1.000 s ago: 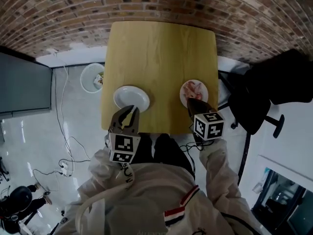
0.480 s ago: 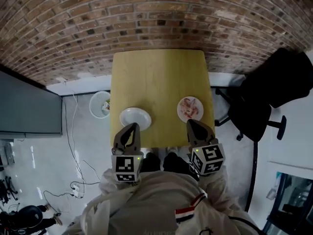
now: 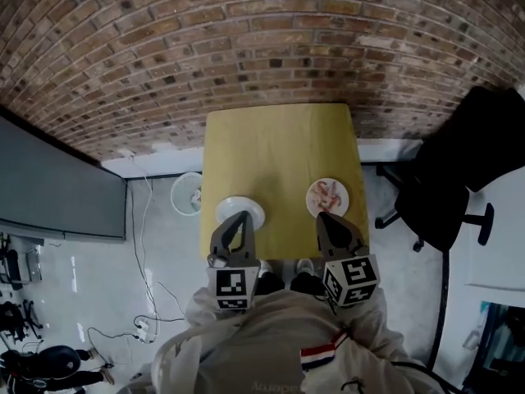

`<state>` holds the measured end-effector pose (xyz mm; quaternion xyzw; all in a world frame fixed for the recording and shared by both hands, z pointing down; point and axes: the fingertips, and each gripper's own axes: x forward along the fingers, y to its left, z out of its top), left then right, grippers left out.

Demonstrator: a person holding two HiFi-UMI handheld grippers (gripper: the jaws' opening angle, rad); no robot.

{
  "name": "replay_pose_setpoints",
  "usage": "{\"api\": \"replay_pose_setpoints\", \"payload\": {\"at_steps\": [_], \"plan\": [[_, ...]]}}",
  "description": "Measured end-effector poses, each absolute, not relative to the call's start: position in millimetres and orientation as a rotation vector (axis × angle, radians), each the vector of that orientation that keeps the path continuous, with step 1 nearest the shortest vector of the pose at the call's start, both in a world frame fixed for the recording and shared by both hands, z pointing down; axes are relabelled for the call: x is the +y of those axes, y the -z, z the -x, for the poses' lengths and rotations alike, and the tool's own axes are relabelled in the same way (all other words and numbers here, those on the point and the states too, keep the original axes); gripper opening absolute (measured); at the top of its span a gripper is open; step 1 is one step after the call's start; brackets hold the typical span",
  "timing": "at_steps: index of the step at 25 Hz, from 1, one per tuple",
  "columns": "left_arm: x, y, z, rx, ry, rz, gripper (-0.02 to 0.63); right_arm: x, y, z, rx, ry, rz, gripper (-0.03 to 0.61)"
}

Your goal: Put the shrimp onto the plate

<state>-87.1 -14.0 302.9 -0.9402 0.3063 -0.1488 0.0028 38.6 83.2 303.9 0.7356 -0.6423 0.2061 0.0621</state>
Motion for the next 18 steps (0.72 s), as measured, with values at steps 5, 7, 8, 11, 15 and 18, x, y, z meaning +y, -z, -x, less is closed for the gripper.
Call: {"api": "replay_pose_setpoints", "payload": {"at_steps": [5,7,8,11,15,18], "plan": [[-16,-291,86,0.989,0.44,2.912,0.011,82,-297,-40,-1.959,-0.616,-2.226,0.023],[-20,-287,87,1.004,0.441,2.903,0.011,79,-292,-42,-1.962,-0.606,-2.23,0.023],[-21,-286,88,1.015,0.441,2.888,0.011,78,-291,-43,-1.964,-0.604,-2.232,0.023],[-20,-288,86,1.031,0.439,2.847,0.011,78,-294,-45,-1.979,-0.601,-2.225,0.023],[-23,-293,85,1.027,0.449,2.858,0.011,70,-298,-41,-1.998,-0.606,-2.204,0.023],[-26,-296,85,1.026,0.459,2.864,0.011,66,-300,-41,-2.002,-0.612,-2.203,0.023]]}}
